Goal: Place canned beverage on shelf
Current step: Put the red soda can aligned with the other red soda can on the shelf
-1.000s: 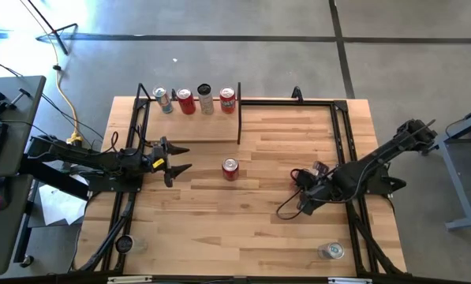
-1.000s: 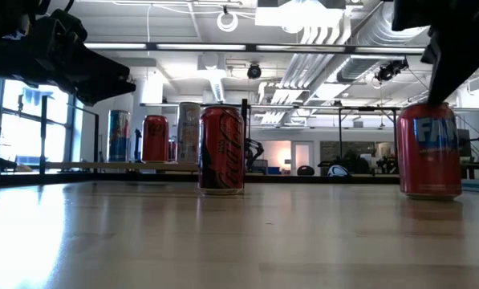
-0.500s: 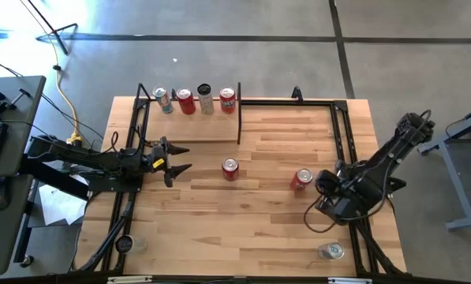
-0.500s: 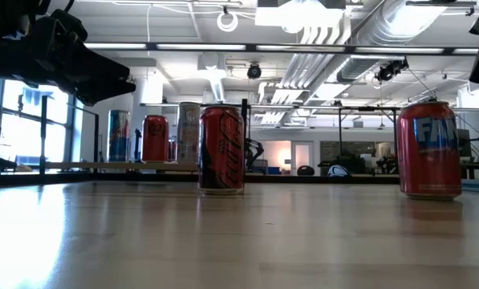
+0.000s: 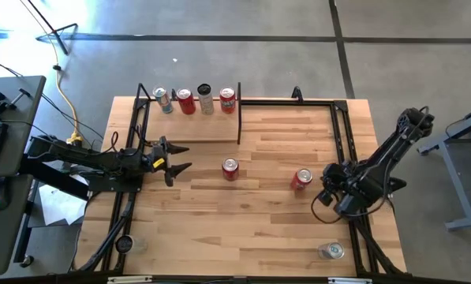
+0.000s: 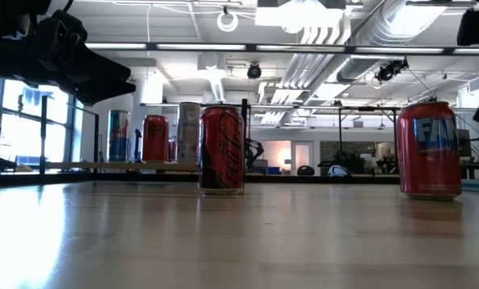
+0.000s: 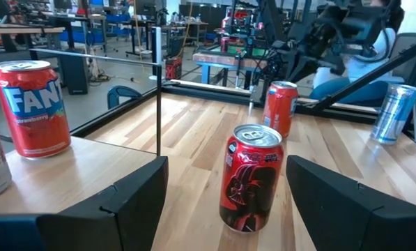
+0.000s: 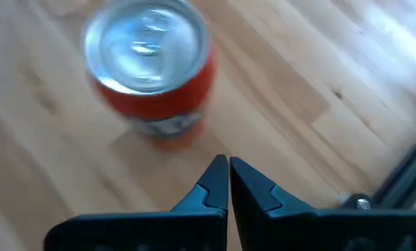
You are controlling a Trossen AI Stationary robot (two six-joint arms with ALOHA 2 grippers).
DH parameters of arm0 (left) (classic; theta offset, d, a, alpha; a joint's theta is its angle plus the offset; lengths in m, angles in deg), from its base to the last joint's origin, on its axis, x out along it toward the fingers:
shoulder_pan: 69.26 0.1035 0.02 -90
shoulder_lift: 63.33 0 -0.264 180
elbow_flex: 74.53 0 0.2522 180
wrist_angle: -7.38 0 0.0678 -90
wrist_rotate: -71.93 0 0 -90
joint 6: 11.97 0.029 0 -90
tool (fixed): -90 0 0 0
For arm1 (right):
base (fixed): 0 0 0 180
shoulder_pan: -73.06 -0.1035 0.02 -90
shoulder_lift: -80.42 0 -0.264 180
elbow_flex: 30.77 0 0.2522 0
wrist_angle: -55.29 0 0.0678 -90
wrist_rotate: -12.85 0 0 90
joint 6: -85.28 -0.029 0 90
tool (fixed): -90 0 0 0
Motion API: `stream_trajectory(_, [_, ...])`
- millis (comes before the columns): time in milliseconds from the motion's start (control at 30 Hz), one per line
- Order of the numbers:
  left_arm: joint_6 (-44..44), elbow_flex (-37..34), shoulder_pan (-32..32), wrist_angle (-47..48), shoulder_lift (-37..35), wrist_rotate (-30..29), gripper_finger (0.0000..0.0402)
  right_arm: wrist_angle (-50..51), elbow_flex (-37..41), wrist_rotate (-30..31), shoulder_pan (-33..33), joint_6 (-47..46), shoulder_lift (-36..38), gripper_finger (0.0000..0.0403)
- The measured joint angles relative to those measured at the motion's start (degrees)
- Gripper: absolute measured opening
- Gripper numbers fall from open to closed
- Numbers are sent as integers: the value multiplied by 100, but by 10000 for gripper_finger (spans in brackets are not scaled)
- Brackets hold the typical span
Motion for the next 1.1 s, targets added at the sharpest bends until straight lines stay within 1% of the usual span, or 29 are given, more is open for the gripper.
stream_trajectory(167, [0,0,-1,-9,0,-11,279,-105,149,395,420,51,-142,0])
stream_trajectory(233, [0,0,-1,-9,0,-19,279,-174,192,355,600,122,-199,0])
stream_trajectory(333, [0,0,0,-10,0,-20,279,-609,271,190,836,462,-284,0])
stream_trajectory(533, [-1,0,-1,-6,0,-18,279,-1956,343,138,1209,1508,-384,0])
stream_trajectory(700, [-2,0,0,0,0,-17,279,-2760,343,-16,1343,2003,-382,0])
stream_trajectory(833, [-8,0,-1,5,0,-17,279,-2963,325,-14,1359,2107,-382,3])
stream_trajectory(900, [-13,0,0,9,0,-17,279,-2971,252,-144,1332,2108,-382,13])
stream_trajectory(967, [-44,0,-2,11,0,-15,279,-2940,145,-302,1258,2090,-382,35])
stream_trajectory(1033, [-55,0,0,11,0,-15,279,-2887,-12,-383,1151,2064,-382,67])
stream_trajectory(1100, [-55,0,0,11,0,-15,279,-2759,-197,-331,1025,2084,-382,107])
